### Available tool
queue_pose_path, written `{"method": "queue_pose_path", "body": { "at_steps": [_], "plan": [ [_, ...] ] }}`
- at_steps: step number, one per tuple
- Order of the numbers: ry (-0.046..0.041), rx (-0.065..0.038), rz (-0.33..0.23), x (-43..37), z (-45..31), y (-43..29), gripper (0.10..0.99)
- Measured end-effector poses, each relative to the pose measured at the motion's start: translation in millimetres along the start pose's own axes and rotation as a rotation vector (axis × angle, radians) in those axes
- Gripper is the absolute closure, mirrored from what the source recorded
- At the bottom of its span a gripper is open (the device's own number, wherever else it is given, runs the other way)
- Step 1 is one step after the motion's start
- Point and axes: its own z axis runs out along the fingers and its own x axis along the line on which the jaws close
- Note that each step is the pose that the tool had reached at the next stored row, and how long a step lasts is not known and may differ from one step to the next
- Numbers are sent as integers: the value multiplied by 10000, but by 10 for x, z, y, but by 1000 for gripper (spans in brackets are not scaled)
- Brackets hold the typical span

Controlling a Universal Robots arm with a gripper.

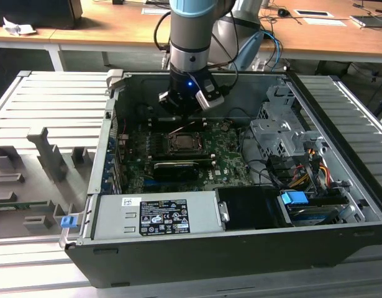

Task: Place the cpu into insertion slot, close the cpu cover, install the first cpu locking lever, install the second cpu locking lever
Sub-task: 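Install the first cpu locking lever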

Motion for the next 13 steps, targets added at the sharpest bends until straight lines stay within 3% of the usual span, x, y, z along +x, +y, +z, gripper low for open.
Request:
{"method": "queue_pose_path", "body": {
  "at_steps": [13],
  "plan": [
    [14,-1,-130,-99,109,32,980]
  ]
}}
